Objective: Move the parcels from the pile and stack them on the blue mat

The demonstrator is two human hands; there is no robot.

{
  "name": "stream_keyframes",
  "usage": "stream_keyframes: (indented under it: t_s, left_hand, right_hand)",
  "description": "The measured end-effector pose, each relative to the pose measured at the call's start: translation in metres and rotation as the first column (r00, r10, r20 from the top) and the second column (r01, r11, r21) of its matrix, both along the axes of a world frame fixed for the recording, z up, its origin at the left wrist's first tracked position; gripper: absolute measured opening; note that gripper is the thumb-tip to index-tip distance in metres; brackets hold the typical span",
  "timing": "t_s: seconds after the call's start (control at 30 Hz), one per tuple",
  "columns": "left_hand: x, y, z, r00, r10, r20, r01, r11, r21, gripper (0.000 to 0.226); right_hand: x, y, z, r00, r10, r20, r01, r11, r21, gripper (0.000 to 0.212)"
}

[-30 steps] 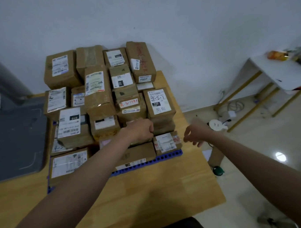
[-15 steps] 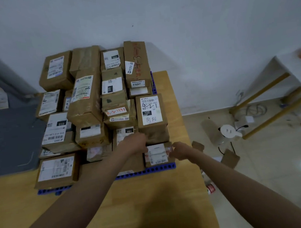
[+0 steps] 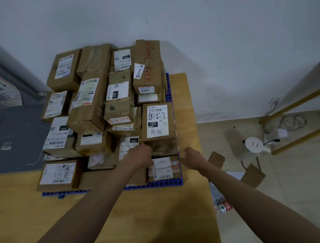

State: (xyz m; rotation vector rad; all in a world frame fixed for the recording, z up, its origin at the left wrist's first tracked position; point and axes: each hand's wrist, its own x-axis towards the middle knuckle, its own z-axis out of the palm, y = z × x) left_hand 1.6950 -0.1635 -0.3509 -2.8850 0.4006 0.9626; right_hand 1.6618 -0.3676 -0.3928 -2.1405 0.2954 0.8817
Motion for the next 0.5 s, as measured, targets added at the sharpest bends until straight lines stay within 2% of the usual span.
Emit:
stream_keyframes:
  t_s: [0.03, 0.1, 0.23, 0.4, 0.5]
  left_hand:
    - [0.000, 0.000, 0.000, 1.000, 0.004, -0.001, -0.004, 1.000, -0.002, 0.026]
    - [0.001, 0.001, 0.001, 1.000, 0.011, -0.011, -0.011, 1.000, -0.007, 0.026]
    - [0.002, 0.002, 0.002, 0.999, 0.013, -0.037, -0.013, 1.000, 0.003, 0.027]
    - [0.003, 0.002, 0.004, 0.998, 0.001, -0.056, -0.001, 1.000, -0.004, 0.026]
    - [0.005, 0.003, 0.011, 0.993, 0.005, -0.120, -0.007, 1.000, -0.021, 0.026]
  right_hand:
    - [0.005, -0.003, 0.001, 0.997, -0.079, 0.024, 0.079, 0.997, 0.021, 0.048]
    - [0.011, -0.003, 0.004, 0.991, -0.127, 0.035, 0.124, 0.988, 0.097, 0.065]
    - [0.015, 0.009, 0.007, 0.993, -0.118, -0.029, 0.121, 0.959, 0.257, 0.064]
    - [0.012, 0.011, 0.007, 0.995, -0.098, -0.024, 0.101, 0.956, 0.275, 0.062]
    - [0.017, 0.007, 0.014, 0.999, -0.038, -0.027, 0.044, 0.964, 0.262, 0.065]
